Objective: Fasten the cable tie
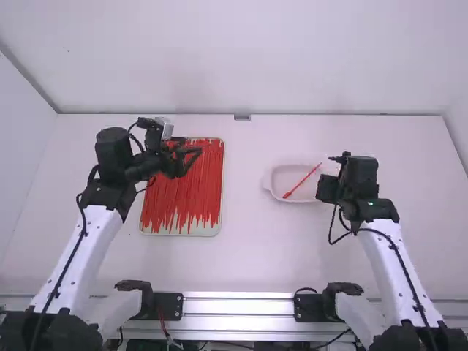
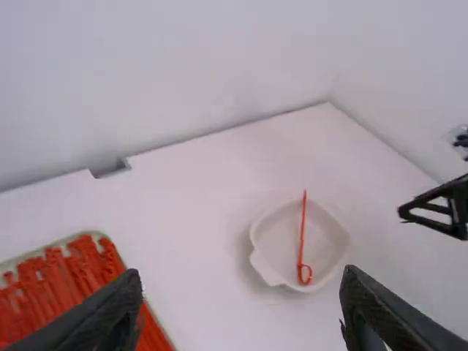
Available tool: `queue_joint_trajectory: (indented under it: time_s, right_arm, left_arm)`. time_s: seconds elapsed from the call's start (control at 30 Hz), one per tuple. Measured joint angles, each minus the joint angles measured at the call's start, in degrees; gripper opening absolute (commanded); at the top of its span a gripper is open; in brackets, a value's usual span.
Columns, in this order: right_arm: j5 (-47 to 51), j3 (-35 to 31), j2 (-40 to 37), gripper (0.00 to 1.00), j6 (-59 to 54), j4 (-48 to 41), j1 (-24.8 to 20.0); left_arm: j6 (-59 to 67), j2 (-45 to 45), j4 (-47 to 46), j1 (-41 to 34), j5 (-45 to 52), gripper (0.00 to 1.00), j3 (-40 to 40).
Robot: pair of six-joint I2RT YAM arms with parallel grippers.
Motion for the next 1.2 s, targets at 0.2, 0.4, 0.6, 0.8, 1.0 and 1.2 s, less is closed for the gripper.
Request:
queue_joint_trajectory:
  time_s: [0.2,0.4,0.6,0.8,1.0,1.2]
  right_arm:
    - [0.2,-7.8,-8.3,0.51,-5.3,7.9,-0.2]
    - [0.5,-16.0,-16.3,0.37,-6.9,16.0,-0.2]
    - [0.7,-23.8,-24.4,0.24,-7.3,23.7,-0.2]
    - [0.8,-31.3,-32.2,0.11,-7.5,26.3,-0.2]
    - [0.9,-38.0,-38.5,0.01,-7.5,26.2,-0.2]
    - [0.7,-42.8,-43.4,0.00,-7.6,26.2,-0.2]
  left_arm:
    - [0.8,-8.1,2.1,0.0,-6.9,0.52,-7.5]
    - [1.0,-16.1,2.1,0.0,-14.4,0.38,-15.6]
    - [1.0,-24.2,2.1,0.0,-22.0,0.25,-23.6]
    - [1.0,-32.3,2.1,0.0,-30.1,0.11,-31.5]
    - [1.0,-38.9,2.0,0.0,-36.8,0.01,-38.0]
    - [1.0,-43.9,1.9,0.0,-41.0,0.00,-43.0]
